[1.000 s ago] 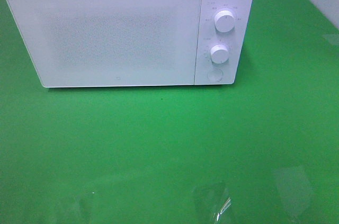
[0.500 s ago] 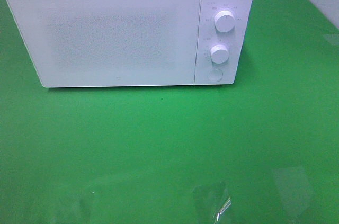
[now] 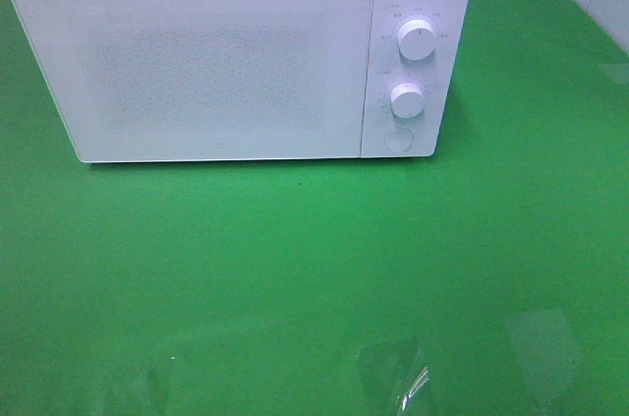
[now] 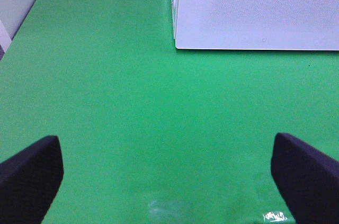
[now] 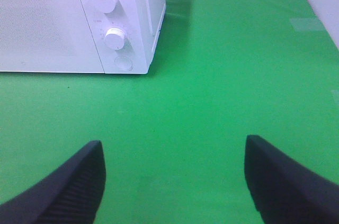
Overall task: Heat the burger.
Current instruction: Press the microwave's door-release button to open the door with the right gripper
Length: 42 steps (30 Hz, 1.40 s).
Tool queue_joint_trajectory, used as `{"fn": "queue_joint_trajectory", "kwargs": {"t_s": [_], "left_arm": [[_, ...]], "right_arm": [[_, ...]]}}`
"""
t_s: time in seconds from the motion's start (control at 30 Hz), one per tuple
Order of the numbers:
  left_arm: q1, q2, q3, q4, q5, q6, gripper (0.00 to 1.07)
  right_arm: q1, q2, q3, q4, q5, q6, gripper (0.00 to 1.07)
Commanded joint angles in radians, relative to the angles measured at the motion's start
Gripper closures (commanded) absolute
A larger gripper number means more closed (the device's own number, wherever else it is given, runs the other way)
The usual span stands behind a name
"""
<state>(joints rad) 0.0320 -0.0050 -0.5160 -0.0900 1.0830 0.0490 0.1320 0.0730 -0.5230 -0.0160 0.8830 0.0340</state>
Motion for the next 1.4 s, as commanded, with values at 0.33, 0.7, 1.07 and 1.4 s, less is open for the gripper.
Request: {"fn": "queue_joint_trajectory", "kwargs": {"t_s": [0.33, 0.7, 1.07, 1.4], "left_arm": [[0.003, -0.005, 0.000, -0.002, -0.011, -0.006, 0.07], [0.003, -0.005, 0.000, -0.002, -0.011, -0.006, 0.07], [0.003, -0.005, 0.000, -0.002, -0.011, -0.006, 0.07], [0.003, -0.005, 0.000, -0.002, -0.011, -0.006, 0.07]], "right_arm": [[-0.007, 0.280, -0.007, -0.005, -0.319, 0.007, 0.37], [-0.007, 0.516, -0.007, -0.004, -0.507, 0.017, 0.37], [-0.007, 0.767, -0.007, -0.010, -0.713, 0.017, 0.37], [0.000, 0.920, 0.016, -0.013, -1.022, 0.016, 0.37]]}}
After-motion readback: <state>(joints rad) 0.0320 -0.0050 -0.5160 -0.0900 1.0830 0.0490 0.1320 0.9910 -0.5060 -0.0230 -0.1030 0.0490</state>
